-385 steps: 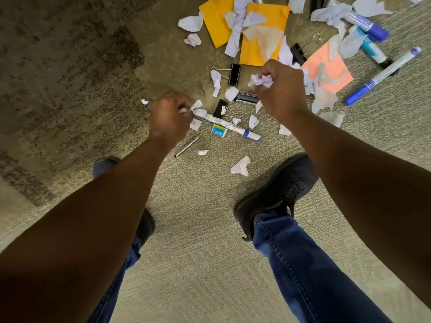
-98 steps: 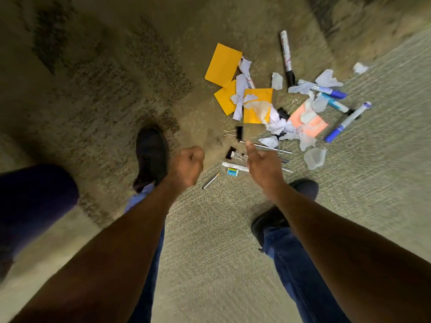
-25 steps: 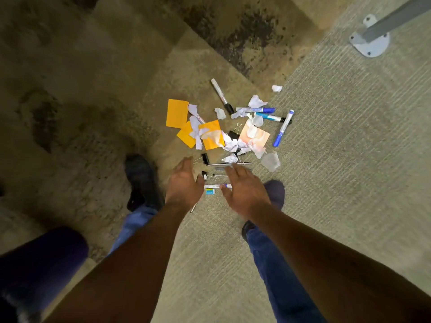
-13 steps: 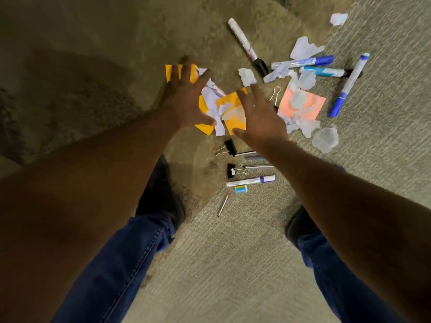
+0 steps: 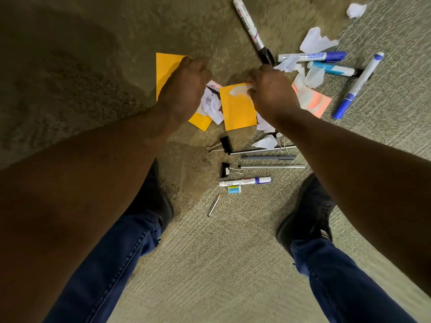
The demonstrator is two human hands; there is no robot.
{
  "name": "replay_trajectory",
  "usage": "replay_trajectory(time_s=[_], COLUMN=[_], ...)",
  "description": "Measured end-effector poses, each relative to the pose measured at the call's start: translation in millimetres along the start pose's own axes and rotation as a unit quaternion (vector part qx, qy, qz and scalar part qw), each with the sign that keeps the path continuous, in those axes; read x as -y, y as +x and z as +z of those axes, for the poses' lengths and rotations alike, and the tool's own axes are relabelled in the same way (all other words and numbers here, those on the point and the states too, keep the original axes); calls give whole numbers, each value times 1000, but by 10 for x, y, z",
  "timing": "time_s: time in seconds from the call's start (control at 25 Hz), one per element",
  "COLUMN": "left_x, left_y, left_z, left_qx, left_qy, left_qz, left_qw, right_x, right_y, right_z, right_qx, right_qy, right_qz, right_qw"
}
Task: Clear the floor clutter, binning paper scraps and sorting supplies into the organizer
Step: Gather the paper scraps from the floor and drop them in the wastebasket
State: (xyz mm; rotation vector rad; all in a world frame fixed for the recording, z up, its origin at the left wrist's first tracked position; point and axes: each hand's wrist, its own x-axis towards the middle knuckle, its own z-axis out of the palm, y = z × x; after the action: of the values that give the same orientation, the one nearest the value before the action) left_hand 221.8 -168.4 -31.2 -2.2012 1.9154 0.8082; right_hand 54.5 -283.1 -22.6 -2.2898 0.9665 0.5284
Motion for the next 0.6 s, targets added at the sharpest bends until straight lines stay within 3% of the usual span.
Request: replay_trajectory(time_s=[0.12, 0.32, 0.48, 0.6], left_x=[13, -89, -270, -352], left_y=[16, -280, -342, -285], left_z=[-66, -132, 64, 257], left_qx=[-19, -166, -35, 21], left_qy=[-33, -152, -174, -106], left_qz=[-9, -128, -116, -101], left_qw=[999, 966, 977, 989], right_x=[-9, 40, -67, -224], right_y=[-67, -363, -542, -633], right_z=[-45, -86, 21, 82], right_qx=[-73, -176, -194, -253], right_qy=[49, 163, 240, 275], right_qz=[53, 125, 172, 203], right_qw=[995, 963, 936, 905])
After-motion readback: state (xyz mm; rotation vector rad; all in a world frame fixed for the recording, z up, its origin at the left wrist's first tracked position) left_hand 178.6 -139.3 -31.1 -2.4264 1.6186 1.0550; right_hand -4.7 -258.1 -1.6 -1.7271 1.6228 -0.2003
